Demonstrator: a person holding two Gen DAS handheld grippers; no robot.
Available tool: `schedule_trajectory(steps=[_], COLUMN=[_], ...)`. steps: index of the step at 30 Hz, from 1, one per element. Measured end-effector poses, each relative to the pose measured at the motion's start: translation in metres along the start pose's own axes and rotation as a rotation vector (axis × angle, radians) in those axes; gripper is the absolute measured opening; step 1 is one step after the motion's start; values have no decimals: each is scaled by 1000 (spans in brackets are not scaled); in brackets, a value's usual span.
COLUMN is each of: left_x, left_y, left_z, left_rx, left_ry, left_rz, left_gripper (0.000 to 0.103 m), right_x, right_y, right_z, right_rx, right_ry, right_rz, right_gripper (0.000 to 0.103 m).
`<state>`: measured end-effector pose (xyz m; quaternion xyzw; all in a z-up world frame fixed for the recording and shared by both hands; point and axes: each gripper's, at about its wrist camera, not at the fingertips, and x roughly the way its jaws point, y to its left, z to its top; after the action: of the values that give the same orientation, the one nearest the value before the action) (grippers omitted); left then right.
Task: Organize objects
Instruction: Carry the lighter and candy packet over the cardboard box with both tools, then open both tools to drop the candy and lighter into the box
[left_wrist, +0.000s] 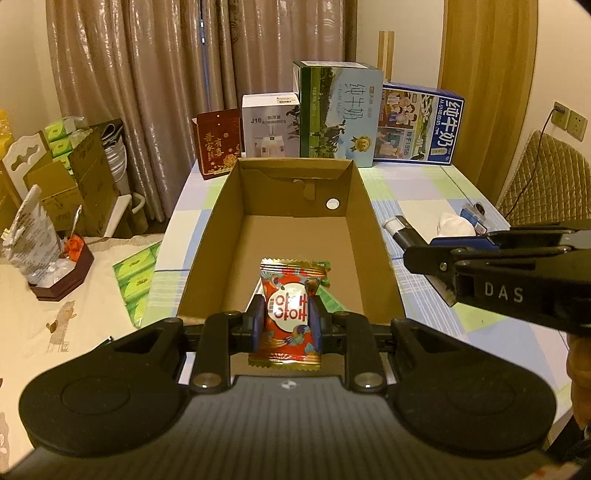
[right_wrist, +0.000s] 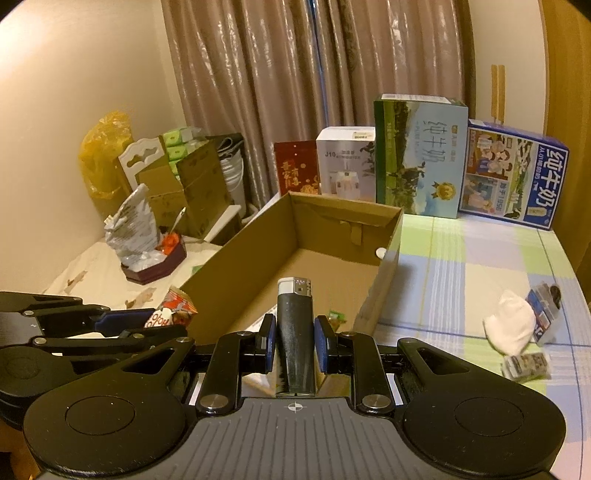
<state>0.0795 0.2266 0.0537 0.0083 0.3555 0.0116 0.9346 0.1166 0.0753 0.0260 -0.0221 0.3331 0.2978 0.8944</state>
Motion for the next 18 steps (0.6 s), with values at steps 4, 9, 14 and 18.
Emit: schedule_trajectory(steps=[4, 9, 14, 18], left_x=[18, 46, 73, 92], left_y=[6, 17, 29, 33], left_z=[13, 27, 36, 41], left_rx=[13, 22, 19, 25], left_ry=[6, 24, 45, 61], left_rz=[-10, -11, -13, -19], left_gripper=[21, 21, 21, 21], right_x=[18, 40, 61, 73], right_y=[-8, -17, -28, -35], right_z=[11, 24, 31, 33], right_rx=[26, 52, 75, 92], right_ry=[10, 22, 37, 46], right_rz=[7, 11, 13, 12], right_gripper=[19, 19, 19, 19])
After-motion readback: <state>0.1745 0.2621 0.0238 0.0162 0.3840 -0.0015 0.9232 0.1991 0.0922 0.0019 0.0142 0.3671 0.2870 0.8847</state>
